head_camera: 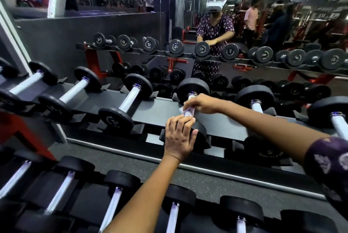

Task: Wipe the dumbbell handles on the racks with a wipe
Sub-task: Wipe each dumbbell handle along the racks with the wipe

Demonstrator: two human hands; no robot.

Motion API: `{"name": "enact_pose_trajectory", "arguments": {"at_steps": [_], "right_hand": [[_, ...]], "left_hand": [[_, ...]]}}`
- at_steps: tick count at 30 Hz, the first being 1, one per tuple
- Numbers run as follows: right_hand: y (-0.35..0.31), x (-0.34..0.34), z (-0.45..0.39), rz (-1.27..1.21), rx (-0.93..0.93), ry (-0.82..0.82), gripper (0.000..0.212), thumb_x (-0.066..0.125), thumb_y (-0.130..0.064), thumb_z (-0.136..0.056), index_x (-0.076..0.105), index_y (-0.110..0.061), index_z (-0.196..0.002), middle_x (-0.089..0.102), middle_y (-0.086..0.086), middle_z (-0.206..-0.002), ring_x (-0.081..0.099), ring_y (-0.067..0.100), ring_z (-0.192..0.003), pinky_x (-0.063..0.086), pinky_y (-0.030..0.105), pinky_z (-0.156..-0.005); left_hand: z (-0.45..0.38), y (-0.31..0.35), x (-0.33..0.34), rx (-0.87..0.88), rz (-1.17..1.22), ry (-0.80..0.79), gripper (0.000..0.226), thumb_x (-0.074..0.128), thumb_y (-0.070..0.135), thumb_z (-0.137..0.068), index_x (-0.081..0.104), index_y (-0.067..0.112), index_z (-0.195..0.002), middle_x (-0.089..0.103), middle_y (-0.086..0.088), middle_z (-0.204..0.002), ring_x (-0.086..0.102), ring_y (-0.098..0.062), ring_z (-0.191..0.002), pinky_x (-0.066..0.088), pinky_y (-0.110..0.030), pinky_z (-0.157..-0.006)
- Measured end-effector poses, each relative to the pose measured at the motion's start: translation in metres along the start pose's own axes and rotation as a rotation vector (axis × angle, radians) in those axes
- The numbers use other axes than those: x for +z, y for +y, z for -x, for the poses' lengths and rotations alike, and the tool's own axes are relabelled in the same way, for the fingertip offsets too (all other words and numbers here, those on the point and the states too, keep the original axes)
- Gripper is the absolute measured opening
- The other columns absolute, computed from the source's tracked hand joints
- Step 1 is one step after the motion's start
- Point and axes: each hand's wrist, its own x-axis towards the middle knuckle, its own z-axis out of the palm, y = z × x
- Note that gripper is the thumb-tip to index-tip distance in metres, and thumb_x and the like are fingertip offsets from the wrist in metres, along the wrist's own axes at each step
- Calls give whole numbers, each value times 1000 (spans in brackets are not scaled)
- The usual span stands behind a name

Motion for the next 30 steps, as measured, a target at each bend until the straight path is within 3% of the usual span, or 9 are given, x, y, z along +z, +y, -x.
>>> {"name": "enact_pose_trajectory", "arguments": {"at_steps": [3, 7, 13, 17, 22, 26, 30], "right_hand": [[5, -5, -7, 10, 46, 27, 39, 46, 8, -86, 65, -9, -116, 62, 11, -121, 53, 26, -118, 34, 24, -98], [-18, 9, 4, 7, -48, -130, 38, 46, 8, -84, 65, -6, -113, 66, 12, -112, 57, 25, -106, 38, 25, -90], [0, -6, -13, 107, 17, 14, 40, 46, 5, -83, 66, -11, -114, 66, 8, -114, 58, 26, -104, 33, 20, -81], [-23, 10, 2, 48, -58, -163, 31, 47, 7, -82, 66, -2, -105, 66, 16, -100, 53, 19, -87, 32, 23, -72], [-7, -13, -9, 158, -12, -91, 45, 43, 5, -84, 63, -16, -119, 64, 8, -115, 51, 25, -108, 36, 27, -94], [-22, 0, -5, 94, -41, -251, 33, 45, 8, -83, 63, -3, -108, 64, 15, -100, 50, 21, -88, 30, 22, -69], [-20, -8, -5, -14, -23, -272, 41, 42, 11, -83, 63, -4, -115, 65, 10, -100, 54, 21, -94, 37, 14, -70]], "left_hand": [[2, -1, -1, 5, 13, -12, 35, 26, 38, -103, 48, 15, -117, 46, -3, -117, 47, -24, -106, 40, -45, -91], [1, -1, 0, -10, 1, -15, 37, 26, 39, -104, 48, 14, -119, 46, -2, -118, 47, -24, -106, 39, -45, -91], [3, -3, 1, 26, 1, 1, 35, 25, 38, -104, 48, 14, -116, 46, -4, -116, 47, -25, -105, 38, -43, -91], [2, -3, 4, 24, -13, 4, 36, 25, 38, -104, 48, 14, -118, 46, -3, -118, 46, -26, -105, 36, -43, -93], [3, -4, 3, 35, -21, -13, 35, 26, 38, -104, 47, 13, -116, 46, -4, -116, 47, -26, -105, 38, -42, -90], [1, -4, 1, 38, -27, -19, 36, 25, 38, -104, 47, 13, -118, 45, -4, -118, 46, -26, -104, 36, -41, -91], [2, -3, 1, 35, -25, -19, 36, 25, 38, -104, 47, 13, -118, 45, -4, -118, 47, -26, -104, 37, -41, -91]]}}
